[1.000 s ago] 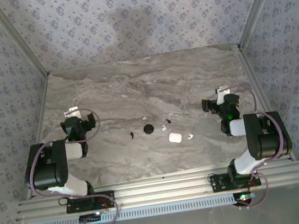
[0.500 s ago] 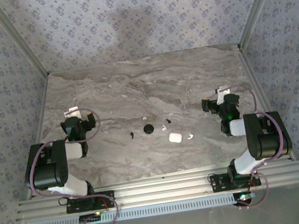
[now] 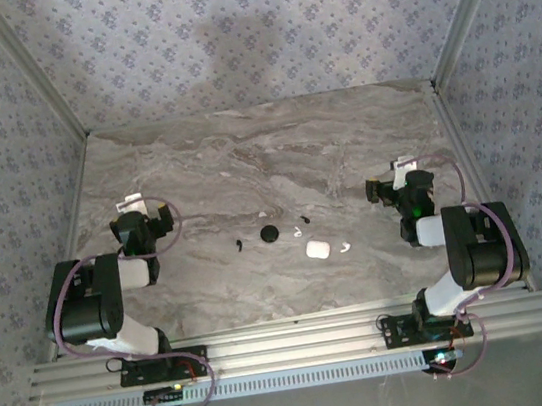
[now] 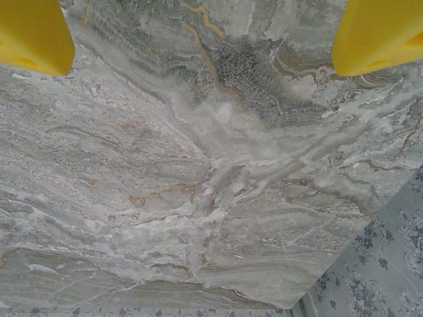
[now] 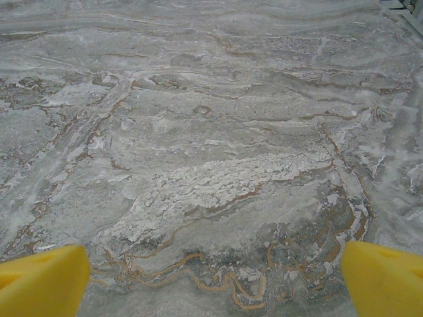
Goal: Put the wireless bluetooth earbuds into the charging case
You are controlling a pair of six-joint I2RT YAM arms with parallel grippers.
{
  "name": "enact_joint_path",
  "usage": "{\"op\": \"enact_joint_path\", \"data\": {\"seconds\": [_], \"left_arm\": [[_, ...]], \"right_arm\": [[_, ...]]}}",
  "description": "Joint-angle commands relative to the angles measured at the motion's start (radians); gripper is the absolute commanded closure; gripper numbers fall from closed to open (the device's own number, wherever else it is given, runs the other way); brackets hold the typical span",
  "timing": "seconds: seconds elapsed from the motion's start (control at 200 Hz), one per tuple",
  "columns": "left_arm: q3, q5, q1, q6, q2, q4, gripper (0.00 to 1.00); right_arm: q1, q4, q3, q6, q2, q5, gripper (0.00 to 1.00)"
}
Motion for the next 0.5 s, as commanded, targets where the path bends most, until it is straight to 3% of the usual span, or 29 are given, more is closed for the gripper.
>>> {"op": "enact_joint_path", "data": {"seconds": [0.0,0.235,0.39,0.495], "left_arm": [[0.021,0.009,-0.005,-0.007,-0.007,0.007,0.00],[0.029,0.009,-0.007,-0.007,-0.034,-0.027,0.00],[0.162,-0.007,-0.010,-0.045,-0.172,-0.409,0.05],[0.252,0.073,-0.026,-0.059,-0.246,-0.642,0.13]], "right_arm": [[0.001,0.012,0.025,-0.014,0.001,0.013,0.00],[0.002,-0.083,0.064,-0.018,-0.044,-0.001,0.00],[0.003,-0.567,0.259,0.045,-0.158,0.001,0.00],[0.017,-0.888,0.398,0.072,-0.206,-0.026,0.00]]}}
